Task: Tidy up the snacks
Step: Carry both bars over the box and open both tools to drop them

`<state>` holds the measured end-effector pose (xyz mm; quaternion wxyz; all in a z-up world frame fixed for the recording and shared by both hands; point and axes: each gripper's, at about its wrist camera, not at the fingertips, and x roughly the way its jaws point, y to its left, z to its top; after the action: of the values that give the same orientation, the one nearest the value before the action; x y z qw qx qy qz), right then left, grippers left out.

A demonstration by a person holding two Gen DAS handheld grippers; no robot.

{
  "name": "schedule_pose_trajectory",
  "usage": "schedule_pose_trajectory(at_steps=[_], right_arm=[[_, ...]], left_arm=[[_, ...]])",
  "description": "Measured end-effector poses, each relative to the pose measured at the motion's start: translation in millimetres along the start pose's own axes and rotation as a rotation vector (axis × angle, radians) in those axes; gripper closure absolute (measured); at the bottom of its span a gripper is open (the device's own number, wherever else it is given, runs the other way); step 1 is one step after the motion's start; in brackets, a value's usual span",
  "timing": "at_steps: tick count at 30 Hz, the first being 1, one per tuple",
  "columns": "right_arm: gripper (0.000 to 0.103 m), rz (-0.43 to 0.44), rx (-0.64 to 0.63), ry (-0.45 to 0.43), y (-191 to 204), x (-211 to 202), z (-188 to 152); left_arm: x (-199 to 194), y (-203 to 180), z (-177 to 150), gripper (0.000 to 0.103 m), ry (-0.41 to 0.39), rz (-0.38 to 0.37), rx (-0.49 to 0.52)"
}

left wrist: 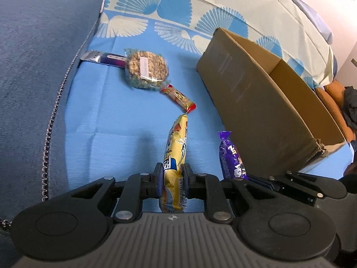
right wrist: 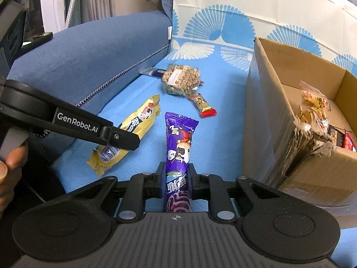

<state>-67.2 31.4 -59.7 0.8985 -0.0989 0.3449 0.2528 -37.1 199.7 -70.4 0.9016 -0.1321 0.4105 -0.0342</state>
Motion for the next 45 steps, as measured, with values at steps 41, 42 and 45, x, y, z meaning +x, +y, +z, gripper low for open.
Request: schedule_pose_trajectory(at_steps=[41, 42, 45], right_arm=[[0.084, 0.074, 0.161, -0.403, -67, -68, 71], [0.084, 0.051, 0.173, -0.412, -73, -69, 72], [0.084, -0.031, 0.227, -0.422, -92, -70, 74]], left_arm=[[-43, -59, 57, 0.084, -0.239, 0.248, -0.06], [-43, -69, 65, 0.084, -0.251, 0.228, -0.058], [-38, -103, 88, 0.084, -0.28, 0.172, -0.043]])
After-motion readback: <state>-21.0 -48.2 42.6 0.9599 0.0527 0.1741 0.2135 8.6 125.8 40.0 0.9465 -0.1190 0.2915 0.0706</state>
